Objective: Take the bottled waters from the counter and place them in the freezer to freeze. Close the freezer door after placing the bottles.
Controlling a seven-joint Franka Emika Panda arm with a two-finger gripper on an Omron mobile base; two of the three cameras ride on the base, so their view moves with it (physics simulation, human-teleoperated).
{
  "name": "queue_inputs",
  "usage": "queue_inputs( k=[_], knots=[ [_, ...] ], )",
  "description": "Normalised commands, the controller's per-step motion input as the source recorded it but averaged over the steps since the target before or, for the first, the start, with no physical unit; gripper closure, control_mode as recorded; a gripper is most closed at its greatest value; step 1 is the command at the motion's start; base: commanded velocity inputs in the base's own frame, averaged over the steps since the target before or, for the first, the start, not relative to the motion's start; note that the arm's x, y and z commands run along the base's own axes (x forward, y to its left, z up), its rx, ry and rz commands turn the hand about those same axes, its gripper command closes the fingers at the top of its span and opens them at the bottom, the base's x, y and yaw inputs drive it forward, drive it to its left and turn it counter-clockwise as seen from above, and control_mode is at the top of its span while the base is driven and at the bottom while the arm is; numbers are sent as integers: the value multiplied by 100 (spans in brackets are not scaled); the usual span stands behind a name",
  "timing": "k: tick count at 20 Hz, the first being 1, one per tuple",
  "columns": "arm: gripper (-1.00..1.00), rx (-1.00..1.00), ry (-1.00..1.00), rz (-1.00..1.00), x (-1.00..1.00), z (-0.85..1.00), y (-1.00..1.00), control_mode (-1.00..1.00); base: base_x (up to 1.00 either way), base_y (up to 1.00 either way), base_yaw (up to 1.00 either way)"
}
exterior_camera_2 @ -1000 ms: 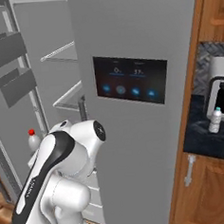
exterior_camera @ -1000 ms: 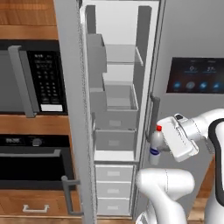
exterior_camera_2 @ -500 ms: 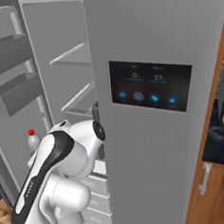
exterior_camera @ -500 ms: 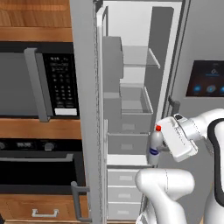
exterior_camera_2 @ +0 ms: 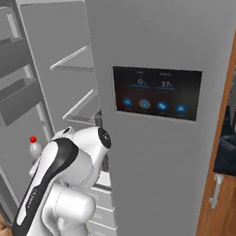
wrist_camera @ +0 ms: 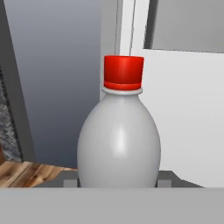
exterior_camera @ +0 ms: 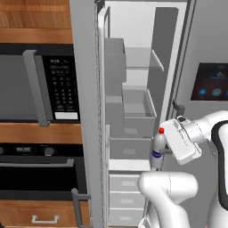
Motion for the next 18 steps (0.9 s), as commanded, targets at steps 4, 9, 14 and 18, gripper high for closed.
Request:
queue_inputs(
  k=[4, 9, 14, 18],
  knots=[
    [100, 0, 0, 0, 0, 0, 0, 100, 19, 15, -2],
    [100, 0, 0, 0, 0, 0, 0, 100, 21, 21, -3],
    [100, 0, -1, -3, 9, 0, 12, -100, 14, 17, -2],
    [100, 0, -1, -12, 15, -1, 20, -100, 0, 0, 0]
  ],
)
